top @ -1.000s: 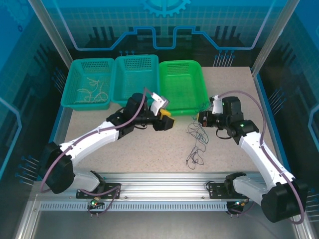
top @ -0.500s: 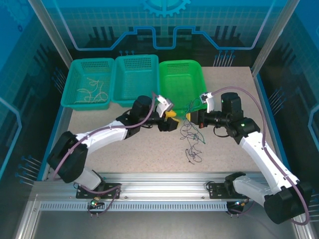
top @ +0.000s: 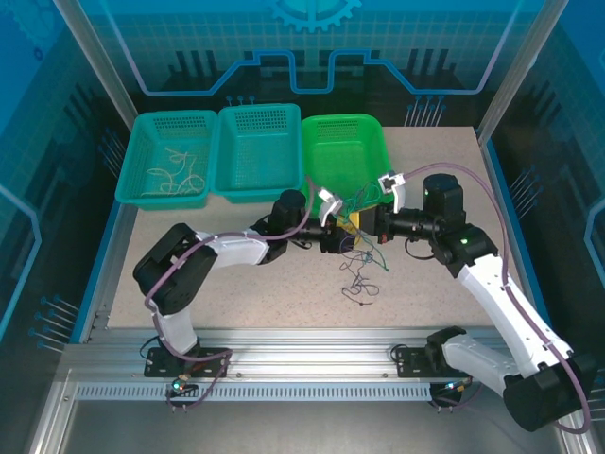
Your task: Untangle the cables
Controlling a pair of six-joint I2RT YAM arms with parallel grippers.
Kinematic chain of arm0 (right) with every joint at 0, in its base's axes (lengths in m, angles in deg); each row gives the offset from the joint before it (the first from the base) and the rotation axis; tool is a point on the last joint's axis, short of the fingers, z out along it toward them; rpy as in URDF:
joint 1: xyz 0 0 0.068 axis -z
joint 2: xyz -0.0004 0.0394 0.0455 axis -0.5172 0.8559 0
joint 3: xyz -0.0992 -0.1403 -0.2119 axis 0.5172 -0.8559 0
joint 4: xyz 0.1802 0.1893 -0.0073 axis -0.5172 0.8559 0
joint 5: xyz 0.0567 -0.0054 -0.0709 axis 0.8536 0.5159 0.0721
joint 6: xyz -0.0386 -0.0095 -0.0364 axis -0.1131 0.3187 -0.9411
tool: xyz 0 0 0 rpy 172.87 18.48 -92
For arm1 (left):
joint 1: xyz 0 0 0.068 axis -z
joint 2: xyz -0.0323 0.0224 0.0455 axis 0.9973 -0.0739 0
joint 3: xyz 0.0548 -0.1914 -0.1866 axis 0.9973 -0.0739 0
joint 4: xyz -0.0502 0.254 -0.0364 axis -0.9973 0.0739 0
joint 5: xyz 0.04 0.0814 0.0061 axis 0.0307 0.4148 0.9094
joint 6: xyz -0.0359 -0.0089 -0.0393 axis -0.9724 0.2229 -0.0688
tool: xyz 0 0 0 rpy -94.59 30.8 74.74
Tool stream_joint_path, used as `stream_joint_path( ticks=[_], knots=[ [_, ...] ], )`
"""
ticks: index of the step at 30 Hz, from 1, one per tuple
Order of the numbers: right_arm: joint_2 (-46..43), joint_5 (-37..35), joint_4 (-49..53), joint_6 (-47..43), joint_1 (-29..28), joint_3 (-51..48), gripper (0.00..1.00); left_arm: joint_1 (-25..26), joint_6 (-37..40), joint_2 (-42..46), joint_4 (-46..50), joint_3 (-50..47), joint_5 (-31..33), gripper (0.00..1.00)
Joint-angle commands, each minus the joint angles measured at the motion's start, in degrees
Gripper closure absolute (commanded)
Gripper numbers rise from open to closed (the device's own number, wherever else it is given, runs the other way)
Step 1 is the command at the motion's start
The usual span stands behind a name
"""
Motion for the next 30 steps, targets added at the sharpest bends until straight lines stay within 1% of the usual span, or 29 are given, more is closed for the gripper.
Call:
stream_joint_path(
  ticks=[1,2,4,6,9,10,12,14,17,18,21,23,25,28,30],
  knots=[
    [-1.78,-1.32,-1.56,0.37,-0.61,1.39,1.0,0.28,-0.64,-0.1,-2.55,2.14,0.44,0.85],
    [-2.71,-3.39,-1.24,0.17,-0.62,0.8,1.0,0.15,0.09,0.76,-1.27,1.81,2.43,1.0],
    [-5.03,-8.98,-0.6,-0.4,-0.46,-0.85,1.0,-0.25,0.97,3.54,0.68,0.36,7.79,1.0],
    [-7.87,-15.5,-0.01,-0.43,0.17,-3.26,1.0,-1.42,-0.16,7.39,0.41,-2.17,12.19,1.0],
    [-11.52,-23.25,1.32,1.14,2.49,-8.53,1.0,-4.78,-2.93,14.9,3.34,-4.75,17.19,1.0],
    [-12.15,-25.18,2.15,1.96,3.6,-10.23,1.0,-5.71,-2.65,17.66,5.19,-5.31,18.74,1.0],
    [-12.36,-28.33,4.46,3.94,5.47,-12.45,0.96,-6.74,0.12,22.87,9.79,-5.48,21.81,1.0],
    [-11.39,-31.04,6.89,6.45,7.21,-13.7,0.92,-7.07,3.36,27.76,17.12,-4.08,26.21,1.0],
    [-7.82,-35.85,10.69,11.55,9.75,-13.99,0.93,-7.32,6.64,31.92,26.0,-1.34,31.35,1.0],
    [-6.39,-37.04,12.06,13.02,10.56,-13.66,0.95,-7.35,7.21,32.86,27.18,-0.92,32.02,1.0],
    [-1.33,-39.88,15.13,16.11,12.77,-12.88,0.97,-7.41,8.18,35.54,29.21,0.07,33.11,1.0],
    [1.48,-39.74,15.17,17.63,14.76,-13.18,0.98,-7.56,8.58,36.97,31.7,1.2,34.49,1.0],
    [3.34,-38.86,14.45,19.55,16.84,-13.92,0.98,-7.63,9.49,37.81,36.45,3.42,36.7,1.0],
    [4.53,-38.48,13.9,22.16,19.4,-15.23,0.94,-7.7,11.02,38.73,41.03,5.16,39.67,1.0],
    [4.38,-38.96,13.31,22.85,19.84,-16.14,0.92,-7.84,11.02,39.42,42.16,5.46,39.9,1.0]
  ],
)
